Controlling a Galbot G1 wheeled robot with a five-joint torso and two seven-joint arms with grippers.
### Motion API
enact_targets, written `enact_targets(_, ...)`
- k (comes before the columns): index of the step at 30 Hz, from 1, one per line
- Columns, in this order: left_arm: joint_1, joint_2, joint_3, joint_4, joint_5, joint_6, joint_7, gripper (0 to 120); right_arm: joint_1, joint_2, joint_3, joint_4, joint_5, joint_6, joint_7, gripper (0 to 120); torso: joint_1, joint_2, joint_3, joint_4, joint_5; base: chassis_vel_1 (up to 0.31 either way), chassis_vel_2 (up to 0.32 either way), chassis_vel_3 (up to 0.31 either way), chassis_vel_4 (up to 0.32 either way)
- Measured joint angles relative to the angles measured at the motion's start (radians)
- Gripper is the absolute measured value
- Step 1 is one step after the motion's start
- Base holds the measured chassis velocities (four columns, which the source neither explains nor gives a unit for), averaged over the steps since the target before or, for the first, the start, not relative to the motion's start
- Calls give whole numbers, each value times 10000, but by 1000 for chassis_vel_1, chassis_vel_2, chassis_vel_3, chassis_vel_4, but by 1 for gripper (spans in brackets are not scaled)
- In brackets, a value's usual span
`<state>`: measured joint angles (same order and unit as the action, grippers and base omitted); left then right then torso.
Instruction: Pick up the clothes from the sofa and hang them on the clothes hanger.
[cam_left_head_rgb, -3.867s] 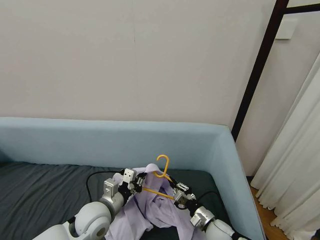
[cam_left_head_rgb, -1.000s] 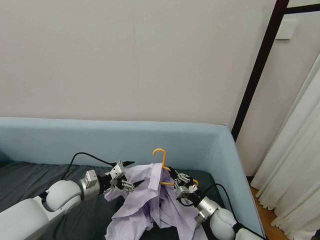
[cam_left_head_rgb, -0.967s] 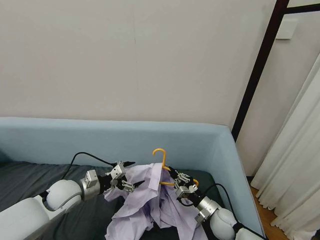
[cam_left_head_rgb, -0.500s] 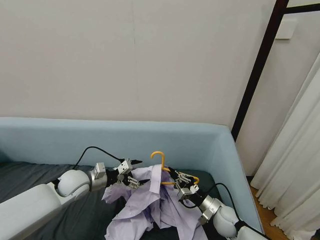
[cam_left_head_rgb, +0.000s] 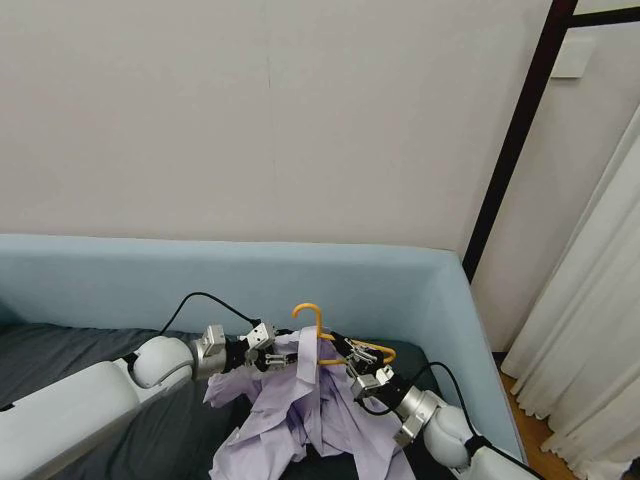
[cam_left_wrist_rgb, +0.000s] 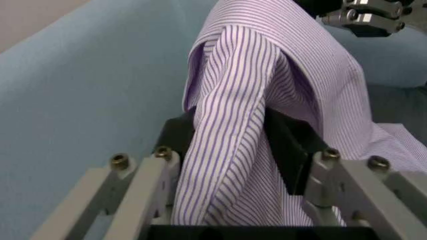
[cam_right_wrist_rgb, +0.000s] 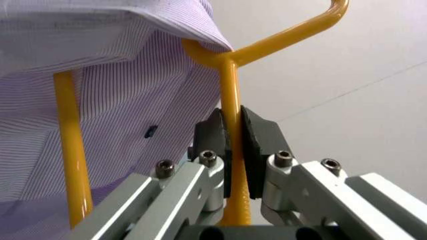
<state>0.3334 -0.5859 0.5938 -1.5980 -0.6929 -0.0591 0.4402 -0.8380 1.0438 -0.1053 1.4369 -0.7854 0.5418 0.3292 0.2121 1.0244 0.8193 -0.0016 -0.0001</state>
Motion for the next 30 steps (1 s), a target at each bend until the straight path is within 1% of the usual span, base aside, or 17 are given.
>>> enact_targets(1,0,0,0,0,0,0,0,36,0,0,0,0,0,0,0,5,0,0,0,0,0,0,0,0,0)
enact_targets(6,351,7,-159,47,21,-108,-20,14,-22,7,-25,-23,-3,35,0,5,-1,0,0,1,1,0,0,0,0)
enact_targets(7,351,7,-159,47,21,-108,-20,14,-22,7,-25,-23,-3,35,0,5,-1,0,0,1,1,0,0,0,0)
enact_targets(10,475,8,-249,76,43,-141,-8,2,-20,40,-51,-23,1,36,1,5,0,0,0,0,1,0,0,0,0)
enact_targets(21,804,-28,-469,162,29,-337,179,2,-29,-18,-171,131,299,-68,-89,5,0,0,0,1,1,0,0,0,0)
enact_targets(22,870,-32,-507,168,10,-337,197,2,-57,-58,-202,238,509,-123,-205,8,0,0,0,0,1,0,0,0,0)
enact_targets(23,870,-32,-507,168,10,-337,197,2,-57,-58,-202,238,509,-123,-205,8,0,0,0,0,1,0,0,0,0)
enact_targets(26,1071,-60,-556,323,-279,-336,250,2,-151,-116,-311,505,1060,-178,-372,22,-1,0,0,0,-1,0,0,0,0)
enact_targets(27,1140,-85,-601,408,-352,-336,241,2,-192,-130,-347,568,1189,-178,-413,23,0,1,0,1,1,0,0,0,0)
enact_targets(28,1252,-144,-682,526,-441,-337,238,1,-276,-155,-400,670,1380,-188,-465,30,-1,0,0,3,1,0,0,0,0)
enact_targets(29,1368,-217,-771,644,-508,-341,230,1,-375,-184,-459,779,1580,-213,-502,34,-1,0,0,2,-1,0,0,0,0)
enact_targets(30,1368,-217,-771,644,-508,-341,230,1,-375,-184,-459,779,1580,-213,-502,34,-1,0,0,2,-1,0,0,0,0)
